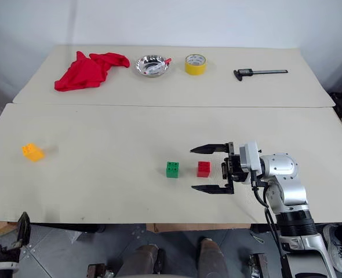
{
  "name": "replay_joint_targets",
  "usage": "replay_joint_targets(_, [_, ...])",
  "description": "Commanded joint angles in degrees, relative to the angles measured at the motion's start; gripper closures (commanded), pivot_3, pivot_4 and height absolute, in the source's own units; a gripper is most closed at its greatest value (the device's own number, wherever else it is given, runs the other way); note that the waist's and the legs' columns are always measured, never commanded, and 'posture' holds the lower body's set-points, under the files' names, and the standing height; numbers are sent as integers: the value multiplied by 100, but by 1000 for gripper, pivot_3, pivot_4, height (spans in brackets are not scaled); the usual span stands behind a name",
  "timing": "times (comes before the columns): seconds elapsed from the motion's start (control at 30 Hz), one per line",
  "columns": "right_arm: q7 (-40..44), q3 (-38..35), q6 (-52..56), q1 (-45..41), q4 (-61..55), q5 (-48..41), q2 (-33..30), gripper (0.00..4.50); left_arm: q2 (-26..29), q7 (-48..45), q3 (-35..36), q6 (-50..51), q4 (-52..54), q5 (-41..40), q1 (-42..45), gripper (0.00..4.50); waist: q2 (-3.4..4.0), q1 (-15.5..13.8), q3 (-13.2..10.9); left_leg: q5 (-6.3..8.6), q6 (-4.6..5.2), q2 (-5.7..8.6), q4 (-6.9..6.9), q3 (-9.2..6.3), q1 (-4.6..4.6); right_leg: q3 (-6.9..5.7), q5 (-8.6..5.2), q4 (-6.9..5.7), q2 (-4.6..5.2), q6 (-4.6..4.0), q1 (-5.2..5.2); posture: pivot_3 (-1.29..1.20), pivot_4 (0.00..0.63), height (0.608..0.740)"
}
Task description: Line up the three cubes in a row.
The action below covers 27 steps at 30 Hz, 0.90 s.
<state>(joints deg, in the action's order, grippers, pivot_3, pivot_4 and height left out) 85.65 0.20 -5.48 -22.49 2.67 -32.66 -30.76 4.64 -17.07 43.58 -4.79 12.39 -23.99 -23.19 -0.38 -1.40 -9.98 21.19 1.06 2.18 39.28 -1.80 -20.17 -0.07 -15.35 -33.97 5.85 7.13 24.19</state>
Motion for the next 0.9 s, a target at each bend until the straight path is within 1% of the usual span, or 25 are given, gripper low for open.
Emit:
replay_joint_targets(0.03, [-21,-39,-33,-50,-106,-22,16,0,634,789,-38,558,-31,160,798,29,0,-7,0,-5,-7,0,0,-7,-4,-5,0,-6,-3,-1,4,0,150,740])
replay_joint_targets(0.13, [-45,0,44,-33,-144,-8,-1,0,1067,1410,-251,1055,-358,476,1656,29,3,16,2,-7,-12,3,0,2,-4,-32,-1,-31,-6,-1,14,0,150,740])
replay_joint_targets(0.2, [-58,11,82,-22,-176,-2,-5,0,1203,1712,-367,1216,-609,589,2144,29,3,20,2,-7,-10,5,0,9,-4,-30,-1,-51,-8,-1,20,0,150,740])
replay_joint_targets(0.33, [-164,59,185,18,-337,-12,21,0,1273,2095,-750,1457,-1046,863,2843,29,1,69,3,-9,-10,3,0,17,-7,-37,-1,-51,-17,-1,29,0,150,740])
replay_joint_targets(0.4, [-250,80,285,55,-446,-35,28,0,1209,2413,-745,1392,-1343,922,3160,29,1,62,3,-9,-10,3,-1,16,-10,-59,-1,-50,-17,-2,32,0,150,740])
replay_joint_targets(0.57, [-390,34,430,100,-518,-39,-37,0,1229,2661,-834,1291,-1826,1021,3430,29,0,76,3,-9,-11,3,-1,18,-11,-83,-1,-48,-11,-2,33,0,150,740])
replay_joint_targets(0.67, [-444,-16,439,78,-484,-29,-48,0,1263,2677,-846,1239,-1905,1016,3439,591,0,63,3,-10,-12,3,0,19,-11,-84,-1,-49,-7,-2,32,0,150,740])
replay_joint_targets(0.8, [-483,-29,428,50,-443,-23,-42,0,1313,2585,-864,1190,-1979,971,3435,1802,0,50,3,-10,-12,3,1,19,-11,-85,-1,-49,-5,-2,31,0,150,740])
replay_joint_targets(0.83, [-491,-36,426,50,-429,-23,-44,0,1333,2553,-864,1139,-1975,975,3416,2178,0,45,3,-10,-12,3,1,19,-11,-84,-1,-49,-5,-2,31,0,150,740])
replay_joint_targets(0.9, [-507,-49,399,72,-415,-14,-48,0,1387,2348,-862,925,-1938,935,3354,2786,0,34,3,-10,-12,4,1,19,-11,-85,-1,-49,-4,-2,31,0,150,740])
